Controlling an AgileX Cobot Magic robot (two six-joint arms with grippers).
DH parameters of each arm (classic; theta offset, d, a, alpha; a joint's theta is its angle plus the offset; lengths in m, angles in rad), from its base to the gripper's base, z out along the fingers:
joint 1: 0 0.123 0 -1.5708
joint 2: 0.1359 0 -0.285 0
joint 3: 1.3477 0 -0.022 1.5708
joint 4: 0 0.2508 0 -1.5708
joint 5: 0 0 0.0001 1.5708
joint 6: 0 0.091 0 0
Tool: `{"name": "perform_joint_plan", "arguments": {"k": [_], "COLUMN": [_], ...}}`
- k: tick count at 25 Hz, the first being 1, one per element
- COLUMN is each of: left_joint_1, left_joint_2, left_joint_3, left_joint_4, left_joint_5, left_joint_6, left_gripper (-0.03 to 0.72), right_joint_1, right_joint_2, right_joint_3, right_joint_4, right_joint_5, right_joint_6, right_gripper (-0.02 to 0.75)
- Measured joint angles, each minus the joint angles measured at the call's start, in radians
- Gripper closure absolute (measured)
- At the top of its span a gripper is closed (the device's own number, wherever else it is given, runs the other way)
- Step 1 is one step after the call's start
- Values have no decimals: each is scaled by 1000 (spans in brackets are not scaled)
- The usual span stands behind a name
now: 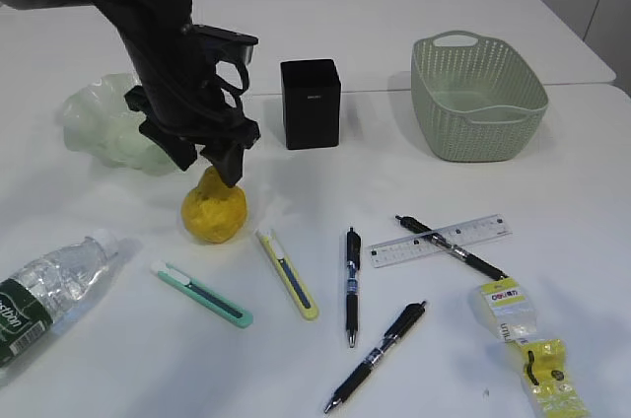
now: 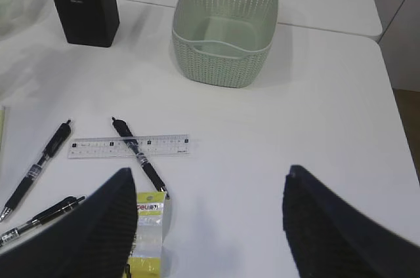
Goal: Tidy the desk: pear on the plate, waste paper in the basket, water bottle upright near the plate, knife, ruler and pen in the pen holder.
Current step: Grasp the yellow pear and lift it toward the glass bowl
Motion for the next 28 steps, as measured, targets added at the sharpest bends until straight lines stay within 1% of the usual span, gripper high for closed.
{"name": "perform_joint_plan", "arguments": {"k": [15,20,26,28], "left_joint_1": [0,0,0,0], "left_joint_2": [56,56,67,82], "left_joint_3": [-6,-6,-6,-6], "left_joint_4": [4,4,6,8], "left_joint_5": [-56,-66,-68,-63], "left_joint_6": [0,0,-5,-9], "left_gripper": [193,235,257,279], "right_joint_1": [0,0,0,0], "right_joint_2": [0,0,0,0], "right_joint_3": [0,0,0,0], "right_joint_4": [0,0,0,0], "right_joint_5": [0,0,0,0], "right_joint_6": [0,0,0,0], "right_gripper": [197,197,197,197]}}
